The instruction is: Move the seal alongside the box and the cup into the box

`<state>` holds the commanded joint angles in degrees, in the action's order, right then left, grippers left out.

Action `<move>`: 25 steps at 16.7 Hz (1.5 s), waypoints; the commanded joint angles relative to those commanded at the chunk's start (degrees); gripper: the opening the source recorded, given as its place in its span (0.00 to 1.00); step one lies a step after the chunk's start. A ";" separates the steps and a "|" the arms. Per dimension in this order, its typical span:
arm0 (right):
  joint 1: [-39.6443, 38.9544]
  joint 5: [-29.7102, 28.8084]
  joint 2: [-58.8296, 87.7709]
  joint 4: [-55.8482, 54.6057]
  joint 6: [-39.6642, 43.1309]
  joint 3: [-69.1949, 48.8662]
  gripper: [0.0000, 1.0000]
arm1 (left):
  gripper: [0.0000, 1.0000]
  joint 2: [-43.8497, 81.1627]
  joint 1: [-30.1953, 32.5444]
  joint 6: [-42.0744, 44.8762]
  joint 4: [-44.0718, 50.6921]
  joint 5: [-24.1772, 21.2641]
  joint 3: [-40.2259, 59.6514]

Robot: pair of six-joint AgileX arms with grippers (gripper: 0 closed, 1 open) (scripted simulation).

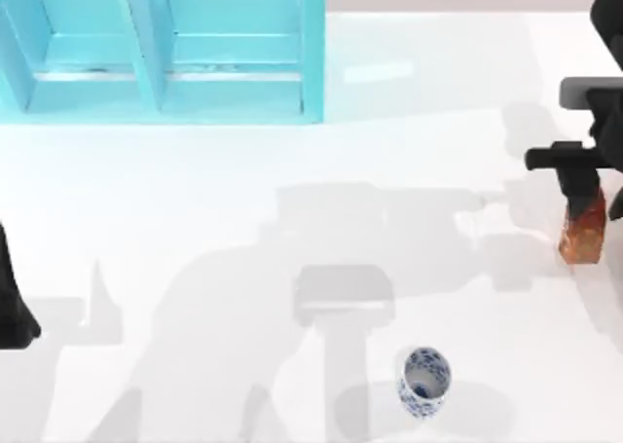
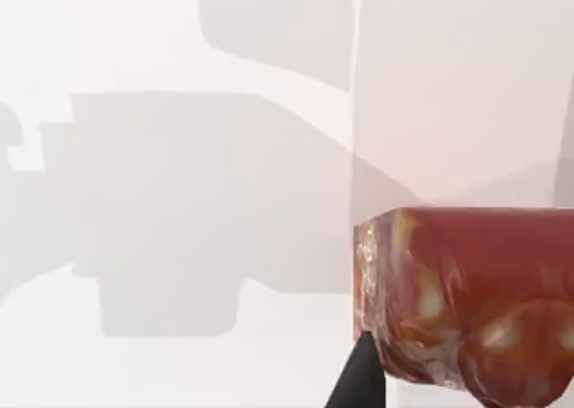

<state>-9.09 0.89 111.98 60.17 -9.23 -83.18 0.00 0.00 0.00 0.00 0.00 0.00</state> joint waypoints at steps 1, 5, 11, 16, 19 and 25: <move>0.00 0.00 0.00 0.00 0.00 0.00 0.68 | 1.00 0.00 0.00 0.00 0.00 0.00 0.00; 0.00 0.00 0.00 0.00 0.00 0.00 0.98 | 1.00 0.00 0.00 0.00 0.00 0.00 0.00; 0.00 0.00 0.00 0.00 0.00 0.00 1.00 | 1.00 0.00 0.00 0.00 0.00 0.00 0.00; -0.17 0.40 -0.49 0.33 -0.05 -0.87 1.00 | 1.00 0.00 0.00 0.00 0.00 0.00 0.00; -0.46 1.38 -2.17 3.30 -0.28 -5.22 1.00 | 1.00 0.00 0.00 0.00 0.00 0.00 0.00; -0.18 -0.13 -2.00 16.85 0.01 -15.73 1.00 | 1.00 0.00 0.00 0.00 0.00 0.00 0.00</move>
<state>-9.28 0.76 109.97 77.02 -9.22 -98.90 0.00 0.00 0.00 0.00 0.00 0.00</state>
